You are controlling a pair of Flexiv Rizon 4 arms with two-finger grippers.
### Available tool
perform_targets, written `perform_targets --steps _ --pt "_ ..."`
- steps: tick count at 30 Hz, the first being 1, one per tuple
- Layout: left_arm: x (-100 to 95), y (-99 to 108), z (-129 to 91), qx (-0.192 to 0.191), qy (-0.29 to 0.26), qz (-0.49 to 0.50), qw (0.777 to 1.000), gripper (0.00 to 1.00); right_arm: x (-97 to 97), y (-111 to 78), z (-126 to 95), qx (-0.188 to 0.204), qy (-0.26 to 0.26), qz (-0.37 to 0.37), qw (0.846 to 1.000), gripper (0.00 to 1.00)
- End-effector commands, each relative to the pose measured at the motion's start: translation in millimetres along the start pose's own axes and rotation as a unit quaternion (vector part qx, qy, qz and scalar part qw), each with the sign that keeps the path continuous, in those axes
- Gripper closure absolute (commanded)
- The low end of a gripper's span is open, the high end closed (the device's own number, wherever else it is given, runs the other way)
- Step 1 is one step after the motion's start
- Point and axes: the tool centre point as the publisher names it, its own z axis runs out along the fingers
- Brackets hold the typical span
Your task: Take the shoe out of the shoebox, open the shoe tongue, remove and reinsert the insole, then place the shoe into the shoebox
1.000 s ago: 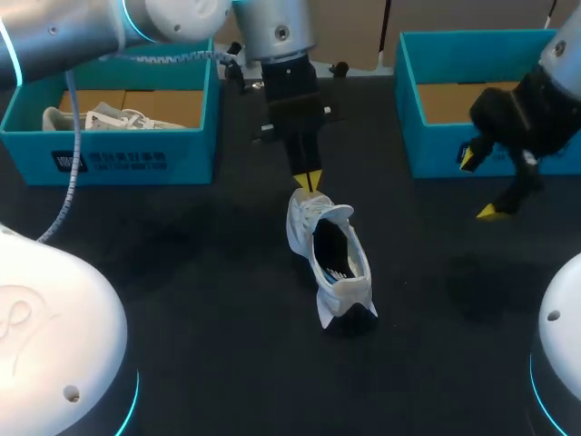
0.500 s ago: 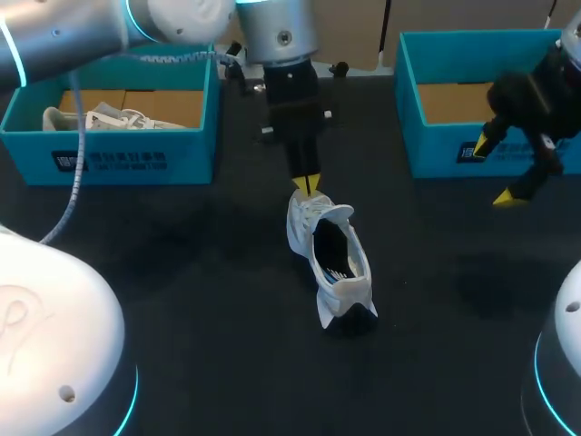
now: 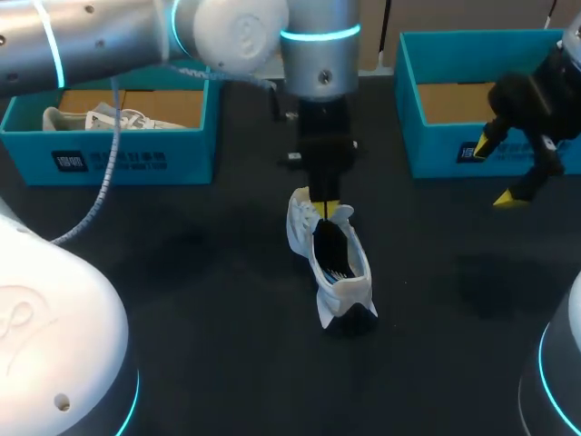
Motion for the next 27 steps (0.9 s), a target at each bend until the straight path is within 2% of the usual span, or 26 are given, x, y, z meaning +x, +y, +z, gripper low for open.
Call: perform_targets --steps 1,7,14,19,23,27 --pt "-10.1 -5.6 20.8 -0.018 0.006 -0.003 1.0 1.0 0.3 -0.2 0.6 0.001 0.0 0.0 1.0 0.0" --pt "-14.4 -9.4 39.9 -0.029 0.002 -0.005 1.0 1.0 0.3 -0.2 0.6 0.001 0.0 0.0 1.0 0.0" --pt "-11.2 -12.1 65.4 -0.039 0.024 -0.002 0.999 1.0 0.3 -0.2 0.6 0.001 0.0 0.0 1.0 0.0" --pt "-12.1 -7.8 82.9 -0.043 0.032 -0.001 0.999 1.0 0.3 -0.2 0.6 0.001 0.0 0.0 1.0 0.0" --pt "-18.3 -3.2 90.0 -0.063 0.037 0.006 0.997 1.0 0.3 -0.2 0.6 0.001 0.0 0.0 1.0 0.0" --pt "-16.4 4.7 96.2 -0.084 0.048 0.005 0.995 1.0 0.3 -0.2 0.6 0.001 0.0 0.0 1.0 0.0"
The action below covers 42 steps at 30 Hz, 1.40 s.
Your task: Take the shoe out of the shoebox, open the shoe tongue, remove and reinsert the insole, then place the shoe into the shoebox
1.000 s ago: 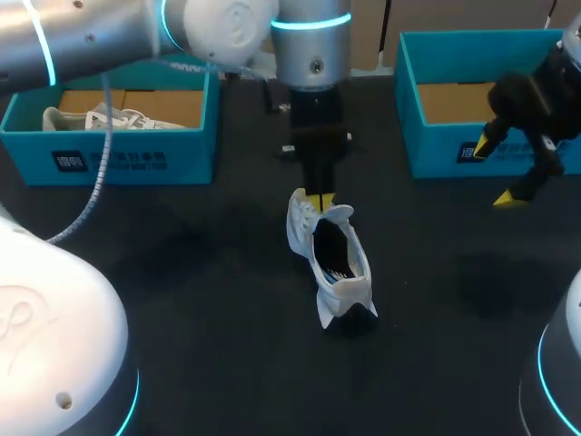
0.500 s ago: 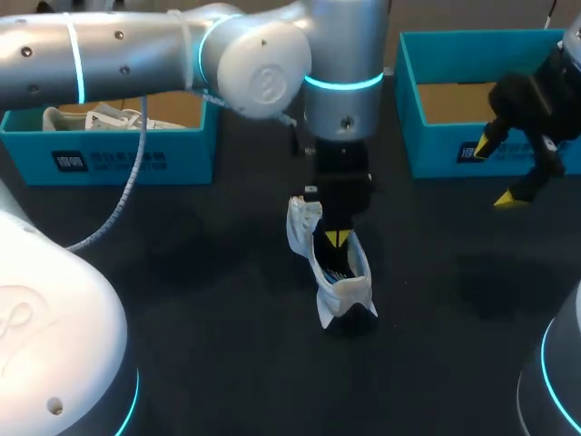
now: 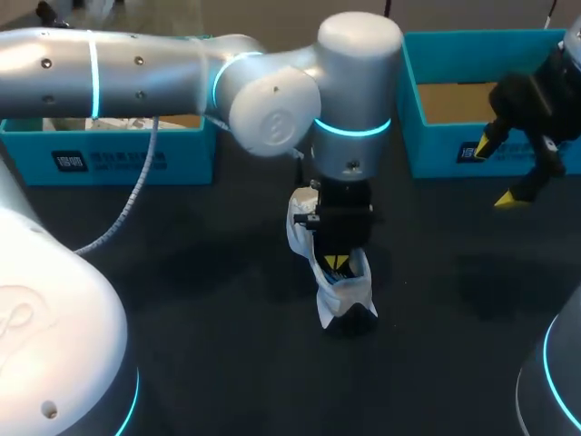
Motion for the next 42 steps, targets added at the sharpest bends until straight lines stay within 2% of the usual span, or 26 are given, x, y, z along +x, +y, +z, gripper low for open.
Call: perform_targets --steps 1,11,22,29,34,38,42 --pt "-3.6 3.9 7.4 -0.005 0.013 -0.008 1.0 1.0 -0.9 0.5 0.9 0.002 0.001 0.001 1.0 0.0" --pt "6.8 11.0 8.1 0.001 0.042 -0.008 0.999 1.0 -0.9 0.5 0.9 0.002 0.001 0.001 1.0 0.0" --pt "8.4 8.9 32.6 0.002 0.062 -0.003 0.998 1.0 -0.9 0.5 0.9 0.002 0.001 0.001 1.0 0.0" --pt "3.9 12.2 45.6 -0.023 0.043 -0.033 0.998 1.0 -0.9 0.5 0.9 0.002 0.001 0.001 1.0 0.0" --pt "2.4 9.7 31.5 -0.014 0.037 -0.029 0.999 1.0 -0.9 0.5 0.9 0.002 0.001 0.001 1.0 0.0" --pt "9.5 2.2 13.2 -0.006 0.063 -0.009 0.998 1.0 -0.9 0.5 0.9 0.002 0.001 0.001 1.0 0.0" --pt "16.7 -3.5 6.7 -0.003 0.089 0.012 0.996 1.0 -0.9 0.5 0.9 0.002 0.001 0.001 1.0 0.0"
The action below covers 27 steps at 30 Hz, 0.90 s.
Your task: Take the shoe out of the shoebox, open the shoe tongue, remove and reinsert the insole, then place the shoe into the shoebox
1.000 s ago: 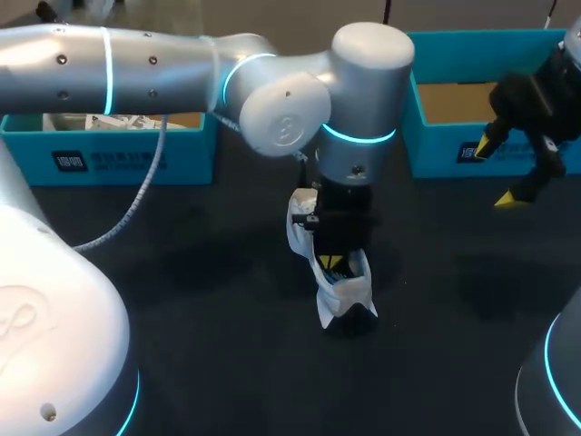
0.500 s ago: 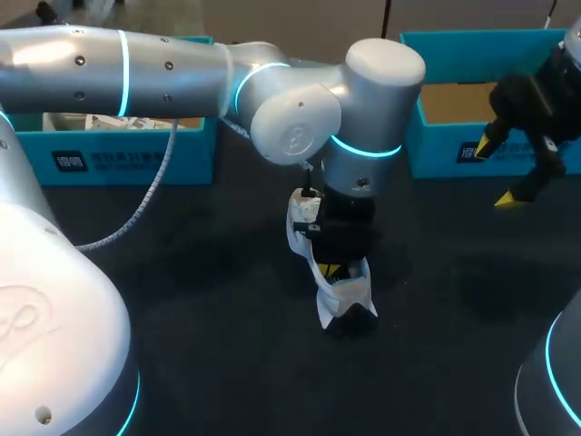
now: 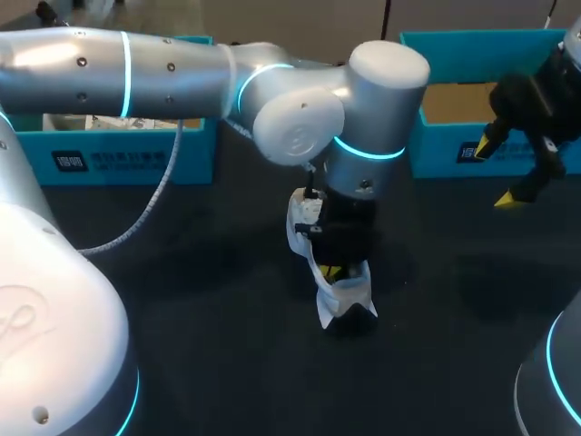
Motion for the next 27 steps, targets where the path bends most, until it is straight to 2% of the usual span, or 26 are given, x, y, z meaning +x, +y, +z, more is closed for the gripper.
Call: perform_targets --steps 1,11,17,27 --pt "4.9 -5.3 -12.8 -0.002 0.02 0.014 1.0 1.0 -1.6 0.7 0.5 0.001 0.001 0.0 1.0 0.0" --pt "0.0 -9.7 9.5 0.008 0.036 0.023 0.999 1.0 -1.6 0.7 0.5 0.001 0.001 0.0 1.0 0.0" --pt "-1.2 -10.0 22.7 -0.001 0.031 0.018 0.999 1.0 -1.6 0.7 0.5 0.001 0.001 0.0 1.0 0.0" --pt "-4.5 -11.6 42.5 -0.05 -0.01 -0.004 0.999 1.0 -1.6 0.7 0.5 0.001 0.001 0.0 1.0 0.0"
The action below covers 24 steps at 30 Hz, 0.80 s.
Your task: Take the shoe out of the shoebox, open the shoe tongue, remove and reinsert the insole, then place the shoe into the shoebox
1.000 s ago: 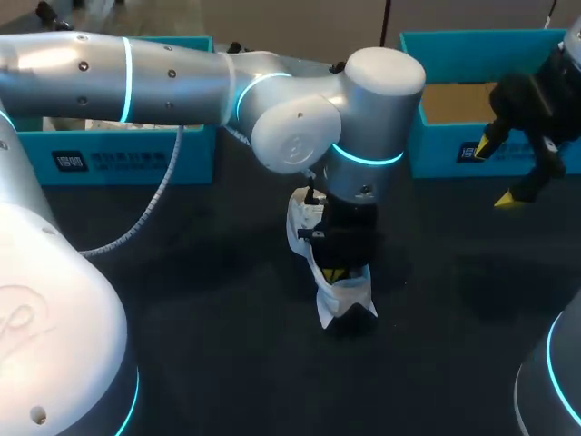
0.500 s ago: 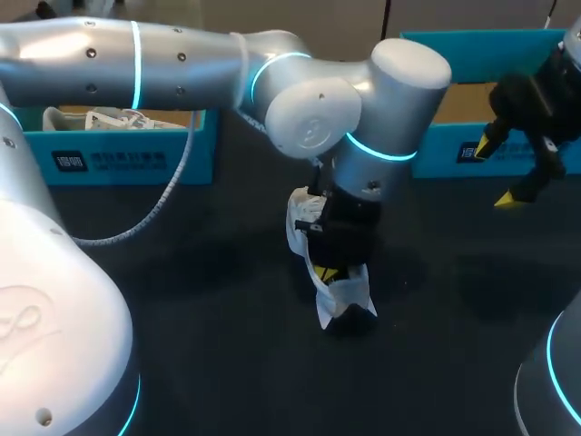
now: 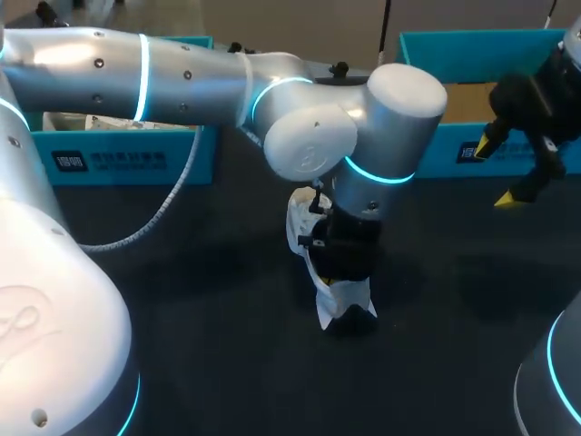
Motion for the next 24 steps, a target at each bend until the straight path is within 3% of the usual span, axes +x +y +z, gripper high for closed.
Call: perform_targets --steps 1,8,17,24 --pt "2.1 -5.5 20.1 -0.025 -0.025 -0.01 0.999 1.0 -1.5 0.4 0.9 0.001 0.001 0.0 1.0 0.0" --pt "-6.8 -3.4 22.1 -0.022 -0.044 -0.027 0.998 1.0 -1.5 0.4 0.9 0.001 0.001 0.0 1.0 0.0" --pt "8.2 -9.8 -12.0 0.002 -0.039 -0.007 0.999 1.0 -1.5 0.4 0.9 0.001 0.001 0.0 1.0 0.0" --pt "1.6 -1.8 -27.7 0.004 -0.062 -0.017 0.998 1.0 -1.5 0.4 0.9 0.001 0.001 0.0 1.0 0.0"
